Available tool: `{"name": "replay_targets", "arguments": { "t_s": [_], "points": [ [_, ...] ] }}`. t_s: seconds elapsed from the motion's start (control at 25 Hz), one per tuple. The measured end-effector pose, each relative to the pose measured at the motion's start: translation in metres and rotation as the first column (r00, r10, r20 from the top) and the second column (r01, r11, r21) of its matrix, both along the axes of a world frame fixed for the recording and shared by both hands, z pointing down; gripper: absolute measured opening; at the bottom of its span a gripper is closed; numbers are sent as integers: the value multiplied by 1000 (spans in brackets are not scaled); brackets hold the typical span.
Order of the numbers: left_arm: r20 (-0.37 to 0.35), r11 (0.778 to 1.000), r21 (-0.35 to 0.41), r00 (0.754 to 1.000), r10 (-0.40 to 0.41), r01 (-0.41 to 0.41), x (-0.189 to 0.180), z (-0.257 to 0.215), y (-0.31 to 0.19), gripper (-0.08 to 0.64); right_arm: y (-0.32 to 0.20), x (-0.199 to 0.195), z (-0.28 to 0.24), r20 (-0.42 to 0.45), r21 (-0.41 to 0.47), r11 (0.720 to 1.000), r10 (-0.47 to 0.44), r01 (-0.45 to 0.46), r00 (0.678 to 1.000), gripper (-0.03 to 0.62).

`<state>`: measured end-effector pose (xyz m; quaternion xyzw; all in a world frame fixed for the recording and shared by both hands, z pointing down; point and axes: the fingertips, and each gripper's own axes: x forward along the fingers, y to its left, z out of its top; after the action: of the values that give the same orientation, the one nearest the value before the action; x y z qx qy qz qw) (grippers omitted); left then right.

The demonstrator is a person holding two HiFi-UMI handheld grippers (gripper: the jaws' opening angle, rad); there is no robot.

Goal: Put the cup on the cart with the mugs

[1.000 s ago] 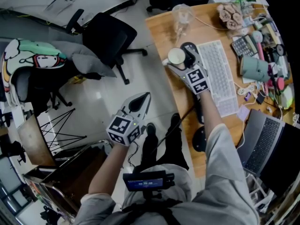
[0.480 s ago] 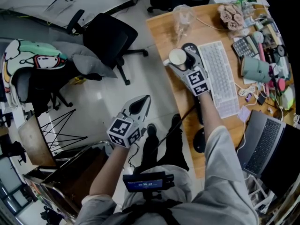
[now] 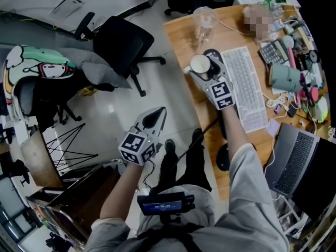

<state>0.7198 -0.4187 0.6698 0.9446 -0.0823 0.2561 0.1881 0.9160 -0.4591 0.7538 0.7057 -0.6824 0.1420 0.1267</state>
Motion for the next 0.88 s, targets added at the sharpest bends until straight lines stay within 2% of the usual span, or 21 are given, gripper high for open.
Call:
{"name": "replay_targets", "arguments": {
  "t_s": [0.24,0.48,0.88],
  "points": [
    [0,1000,23,1000,9,-9,-2,-10,1,2,9,-2,-26,17,23,999,26,-27,1000,379],
    [-16,998,57,1000,17,-16,-19,-34,-3,2,26,-15,-75,-3,34,997,69,-69,998,380],
    [-65,987,158,997,41,-30,-55,-85,-6,2,77,-76,-164,-3,58,988,144,-143,990,380]
  ]
}}
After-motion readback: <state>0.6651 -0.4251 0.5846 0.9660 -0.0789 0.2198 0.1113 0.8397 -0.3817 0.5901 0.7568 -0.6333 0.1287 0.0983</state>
